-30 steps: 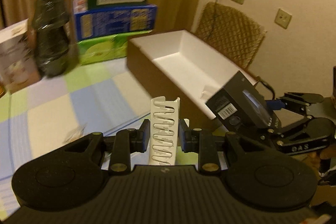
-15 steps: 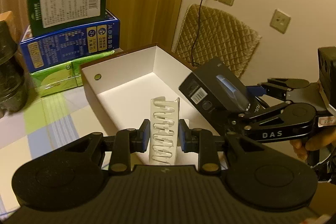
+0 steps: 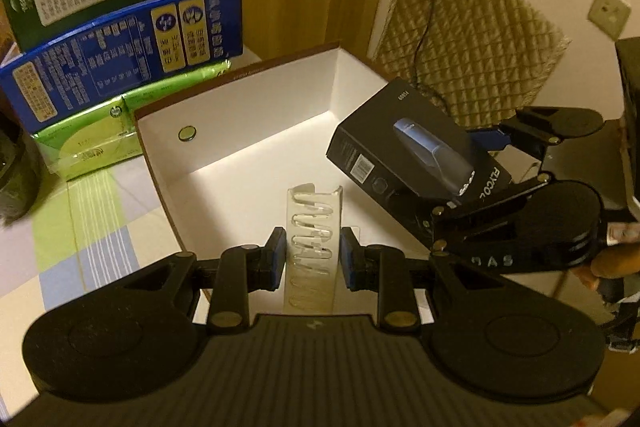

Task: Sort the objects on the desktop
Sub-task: 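Open the left tool to drop the holder while the right tool drops the black box in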

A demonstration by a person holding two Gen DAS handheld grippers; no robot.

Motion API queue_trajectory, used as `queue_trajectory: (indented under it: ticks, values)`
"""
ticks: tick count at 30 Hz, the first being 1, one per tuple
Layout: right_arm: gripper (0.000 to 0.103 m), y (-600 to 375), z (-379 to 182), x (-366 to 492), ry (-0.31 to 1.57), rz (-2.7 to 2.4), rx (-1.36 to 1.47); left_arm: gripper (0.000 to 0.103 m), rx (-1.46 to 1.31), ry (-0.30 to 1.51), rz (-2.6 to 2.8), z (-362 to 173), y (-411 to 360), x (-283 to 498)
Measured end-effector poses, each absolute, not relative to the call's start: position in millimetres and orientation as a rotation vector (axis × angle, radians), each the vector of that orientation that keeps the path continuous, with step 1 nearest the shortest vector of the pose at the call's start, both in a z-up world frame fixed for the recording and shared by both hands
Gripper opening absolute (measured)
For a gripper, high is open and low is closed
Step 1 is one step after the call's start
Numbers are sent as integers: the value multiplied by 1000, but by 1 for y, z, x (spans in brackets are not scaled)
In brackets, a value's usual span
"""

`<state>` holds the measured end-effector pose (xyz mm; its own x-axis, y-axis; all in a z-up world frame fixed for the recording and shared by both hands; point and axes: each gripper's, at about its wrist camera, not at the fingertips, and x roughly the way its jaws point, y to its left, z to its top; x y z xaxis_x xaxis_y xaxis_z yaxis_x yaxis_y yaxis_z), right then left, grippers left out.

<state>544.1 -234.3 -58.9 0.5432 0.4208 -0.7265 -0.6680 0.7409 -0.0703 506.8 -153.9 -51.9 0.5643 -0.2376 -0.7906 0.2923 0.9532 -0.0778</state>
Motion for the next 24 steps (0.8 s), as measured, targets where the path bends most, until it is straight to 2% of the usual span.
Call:
queue_trajectory:
  ticks: [10,24]
  values:
    - [76,-217,-82,563,753,691,-462,23,111,990,-262,-80,-157,546]
    - [76,-211,-81,573,776,669,-473,27,138,996,-219,-83,-158,557]
